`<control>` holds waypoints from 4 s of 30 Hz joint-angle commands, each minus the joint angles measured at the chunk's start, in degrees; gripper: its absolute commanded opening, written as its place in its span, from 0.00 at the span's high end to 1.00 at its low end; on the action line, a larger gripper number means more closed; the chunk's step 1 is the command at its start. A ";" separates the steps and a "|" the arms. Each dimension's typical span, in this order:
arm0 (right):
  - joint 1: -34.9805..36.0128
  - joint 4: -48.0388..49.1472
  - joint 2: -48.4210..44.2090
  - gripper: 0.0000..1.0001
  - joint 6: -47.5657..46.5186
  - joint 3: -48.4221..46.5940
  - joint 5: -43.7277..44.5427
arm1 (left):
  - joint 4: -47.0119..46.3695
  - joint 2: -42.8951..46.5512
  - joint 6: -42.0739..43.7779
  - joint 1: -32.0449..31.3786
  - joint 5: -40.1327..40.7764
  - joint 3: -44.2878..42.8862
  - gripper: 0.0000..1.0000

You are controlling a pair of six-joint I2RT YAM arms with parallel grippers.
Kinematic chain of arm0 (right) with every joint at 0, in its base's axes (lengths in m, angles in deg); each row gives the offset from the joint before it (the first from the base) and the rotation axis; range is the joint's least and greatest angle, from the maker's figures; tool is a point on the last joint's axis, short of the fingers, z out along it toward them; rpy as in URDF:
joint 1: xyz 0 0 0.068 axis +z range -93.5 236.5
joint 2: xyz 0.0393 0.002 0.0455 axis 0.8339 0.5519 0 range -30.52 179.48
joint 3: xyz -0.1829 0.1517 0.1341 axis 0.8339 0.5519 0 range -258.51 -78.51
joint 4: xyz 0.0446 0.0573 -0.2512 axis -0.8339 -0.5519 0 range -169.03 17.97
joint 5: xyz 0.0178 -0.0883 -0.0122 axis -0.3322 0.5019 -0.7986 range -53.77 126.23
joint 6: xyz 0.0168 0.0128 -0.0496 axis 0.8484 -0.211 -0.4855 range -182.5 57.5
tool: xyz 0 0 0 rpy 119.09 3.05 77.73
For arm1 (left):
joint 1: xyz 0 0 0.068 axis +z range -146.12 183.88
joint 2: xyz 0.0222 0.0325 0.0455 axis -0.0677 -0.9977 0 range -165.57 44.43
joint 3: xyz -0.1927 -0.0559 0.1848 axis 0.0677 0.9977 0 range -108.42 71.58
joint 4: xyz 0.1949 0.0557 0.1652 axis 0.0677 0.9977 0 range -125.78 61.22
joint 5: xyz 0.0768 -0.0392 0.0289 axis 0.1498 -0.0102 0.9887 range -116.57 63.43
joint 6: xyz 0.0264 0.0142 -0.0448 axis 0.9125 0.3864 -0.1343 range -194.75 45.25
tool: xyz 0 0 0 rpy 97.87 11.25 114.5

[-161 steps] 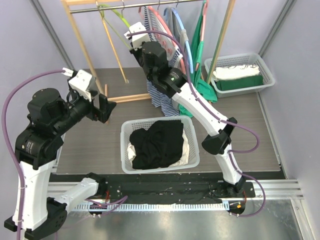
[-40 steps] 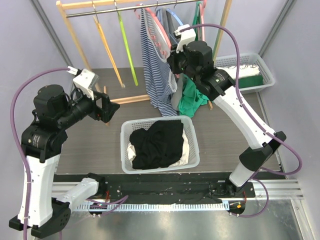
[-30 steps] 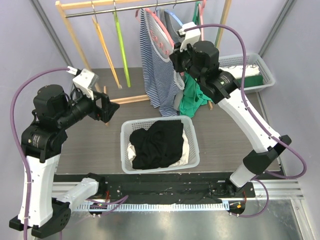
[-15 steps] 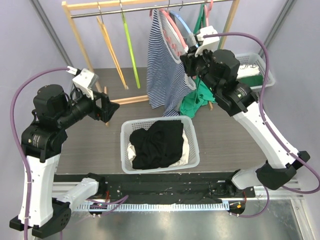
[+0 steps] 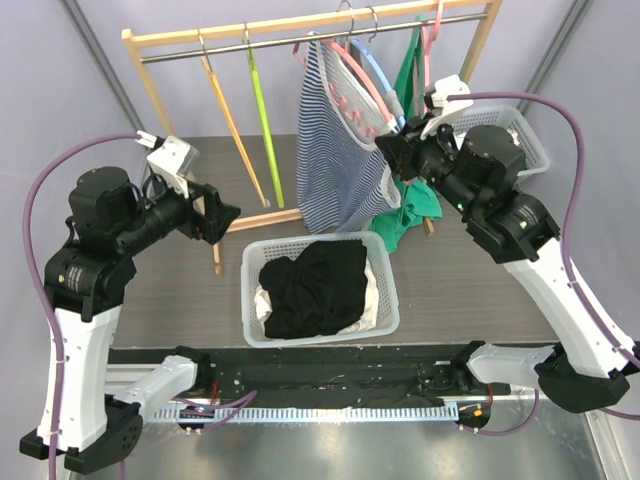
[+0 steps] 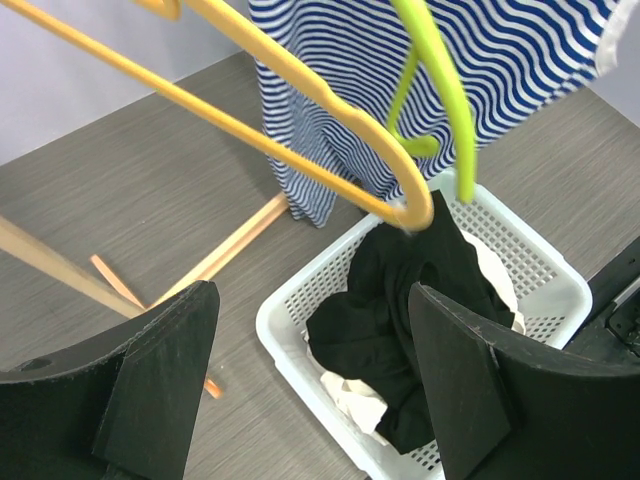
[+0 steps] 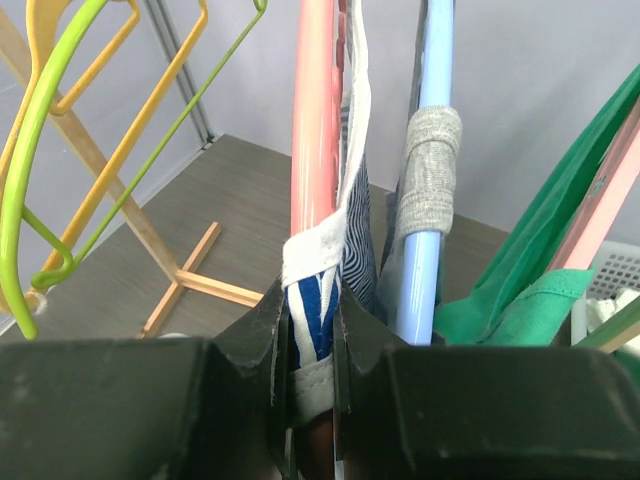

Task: Remove the tank top from the hanger
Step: Pick up the hanger from the clothesline.

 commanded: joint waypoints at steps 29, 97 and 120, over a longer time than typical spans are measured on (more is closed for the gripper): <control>-2.77 9.21 22.57 0.99 1.91 -15.30 4.38 | -0.44 0.59 -0.29 1.34 -0.67 -0.49 0.19; 4.17 23.82 3.86 0.99 0.15 2.87 -2.30 | -0.71 0.15 -1.08 2.74 -2.16 -0.75 0.18; 4.34 14.93 -9.42 0.99 7.10 -13.01 -19.62 | -0.71 0.86 -1.17 2.83 -2.95 -1.19 0.18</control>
